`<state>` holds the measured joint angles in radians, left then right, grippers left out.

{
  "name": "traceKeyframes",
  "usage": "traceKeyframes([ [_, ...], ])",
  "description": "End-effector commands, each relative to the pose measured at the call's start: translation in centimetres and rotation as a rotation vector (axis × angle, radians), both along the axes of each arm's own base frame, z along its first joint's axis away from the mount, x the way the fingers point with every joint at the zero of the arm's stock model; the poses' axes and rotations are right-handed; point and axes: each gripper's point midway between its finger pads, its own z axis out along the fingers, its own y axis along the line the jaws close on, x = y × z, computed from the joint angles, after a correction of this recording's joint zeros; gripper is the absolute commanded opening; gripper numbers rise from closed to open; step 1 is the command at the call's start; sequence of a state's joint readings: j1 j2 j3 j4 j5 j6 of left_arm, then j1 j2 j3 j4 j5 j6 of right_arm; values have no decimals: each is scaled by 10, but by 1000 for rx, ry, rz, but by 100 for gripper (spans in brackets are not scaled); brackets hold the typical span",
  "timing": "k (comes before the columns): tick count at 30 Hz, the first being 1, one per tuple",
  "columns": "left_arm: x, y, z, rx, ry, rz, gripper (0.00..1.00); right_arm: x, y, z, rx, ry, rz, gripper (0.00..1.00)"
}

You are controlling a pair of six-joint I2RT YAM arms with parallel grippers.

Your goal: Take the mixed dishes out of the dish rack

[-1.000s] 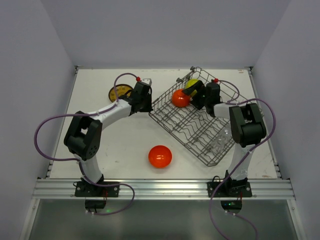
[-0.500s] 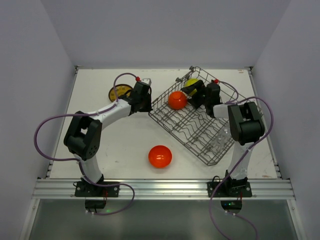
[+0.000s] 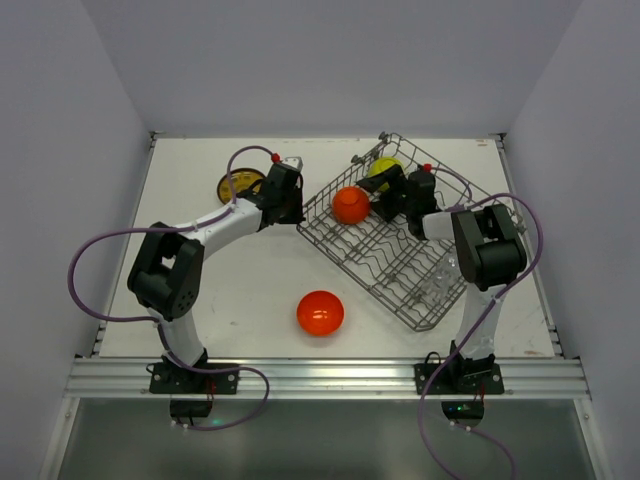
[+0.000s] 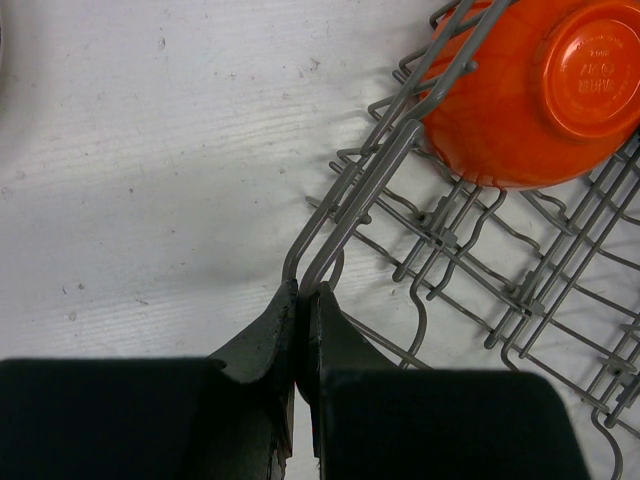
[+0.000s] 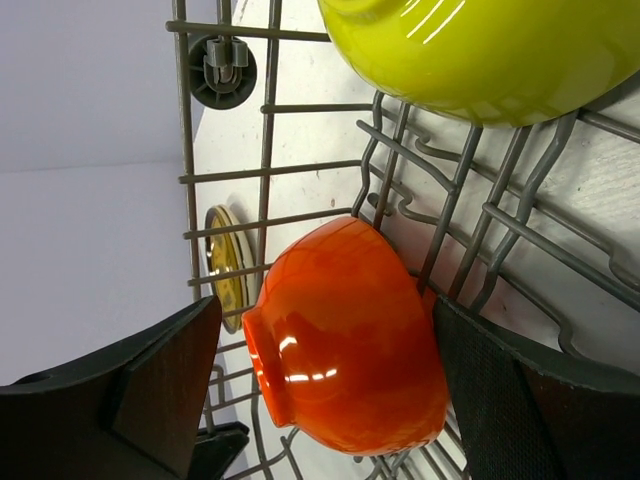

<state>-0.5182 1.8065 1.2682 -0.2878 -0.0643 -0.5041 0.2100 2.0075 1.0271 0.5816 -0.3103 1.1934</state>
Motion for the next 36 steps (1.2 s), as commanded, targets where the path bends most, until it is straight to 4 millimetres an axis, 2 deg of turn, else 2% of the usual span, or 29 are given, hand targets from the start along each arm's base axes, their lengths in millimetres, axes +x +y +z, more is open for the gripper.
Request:
traceKeyframes([
  [1, 15, -10, 25, -49, -65, 1, 0, -9, 14, 7, 4, -26, 55, 87],
  [10, 14, -9, 26, -49, -65, 1, 0, -31, 22, 16, 55, -61, 105, 80],
  [18, 14, -10, 26, -50, -65, 0, 0, -35, 30, 31, 96, -115, 126, 71],
  [24, 14, -10, 28, -51, -67, -3, 0, -40, 37, 43, 119, -152, 140, 76],
  [29, 14, -11, 26, -51, -64, -5, 0, -43, 39, 56, 153, -184, 141, 77],
  [36, 14, -10, 27, -51, -65, -6, 0, -46, 43, 64, 172, -208, 156, 77],
])
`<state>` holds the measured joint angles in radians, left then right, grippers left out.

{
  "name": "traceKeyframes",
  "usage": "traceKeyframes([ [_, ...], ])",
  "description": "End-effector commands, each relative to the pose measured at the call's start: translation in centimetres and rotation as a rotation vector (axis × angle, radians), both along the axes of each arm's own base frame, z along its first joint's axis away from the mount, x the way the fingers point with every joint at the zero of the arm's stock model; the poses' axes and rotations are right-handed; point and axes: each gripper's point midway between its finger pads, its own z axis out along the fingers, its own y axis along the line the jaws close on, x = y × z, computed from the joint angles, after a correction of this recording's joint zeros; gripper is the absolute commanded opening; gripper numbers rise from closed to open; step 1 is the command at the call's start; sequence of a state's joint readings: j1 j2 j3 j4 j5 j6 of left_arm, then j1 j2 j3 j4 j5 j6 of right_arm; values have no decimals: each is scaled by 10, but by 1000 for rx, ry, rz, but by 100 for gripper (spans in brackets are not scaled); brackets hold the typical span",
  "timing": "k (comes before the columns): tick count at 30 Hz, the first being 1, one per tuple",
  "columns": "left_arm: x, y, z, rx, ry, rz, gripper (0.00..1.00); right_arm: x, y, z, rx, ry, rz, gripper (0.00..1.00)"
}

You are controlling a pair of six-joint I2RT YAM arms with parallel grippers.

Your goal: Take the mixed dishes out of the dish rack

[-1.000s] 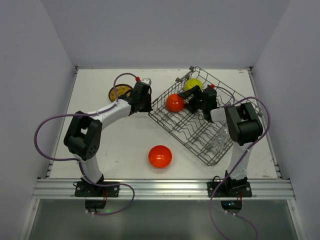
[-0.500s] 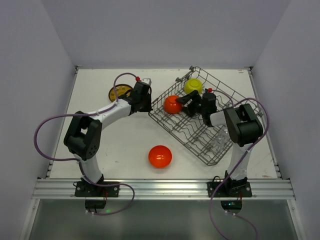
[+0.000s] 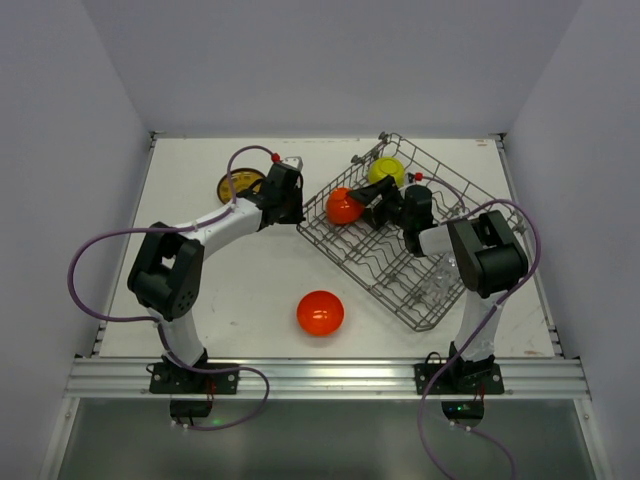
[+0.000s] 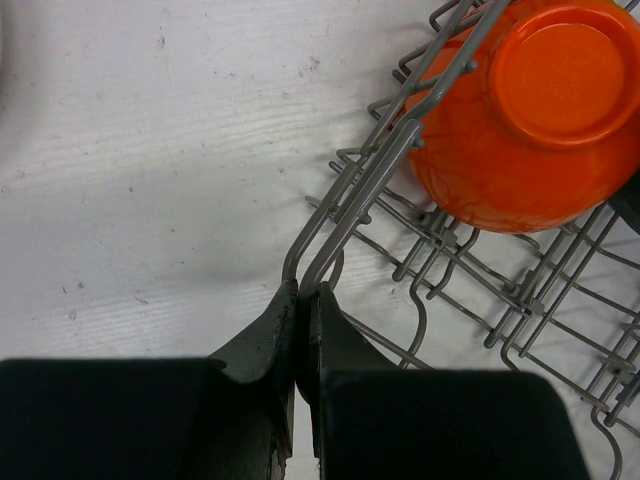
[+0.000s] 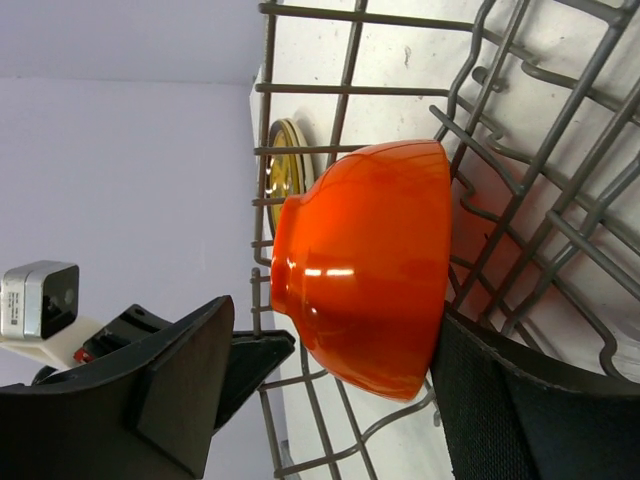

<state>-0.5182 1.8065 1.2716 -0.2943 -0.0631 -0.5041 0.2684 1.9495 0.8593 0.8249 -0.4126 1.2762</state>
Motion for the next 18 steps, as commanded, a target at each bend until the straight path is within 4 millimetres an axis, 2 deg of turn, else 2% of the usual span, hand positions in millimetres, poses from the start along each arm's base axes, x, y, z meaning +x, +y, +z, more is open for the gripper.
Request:
traceKeyframes([
  [1, 14, -10, 26, -51, -67, -5, 0, 0, 8, 44, 51, -134, 22, 76],
  [4, 14, -11, 26, -53, -65, -7, 0, 2, 8, 45, 53, -143, 21, 71],
  [11, 15, -11, 27, -54, -69, -8, 0, 2, 14, 48, 64, -167, 36, 51],
  [18, 14, -11, 25, -52, -65, -8, 0, -3, 23, 46, 67, -170, 60, 40],
])
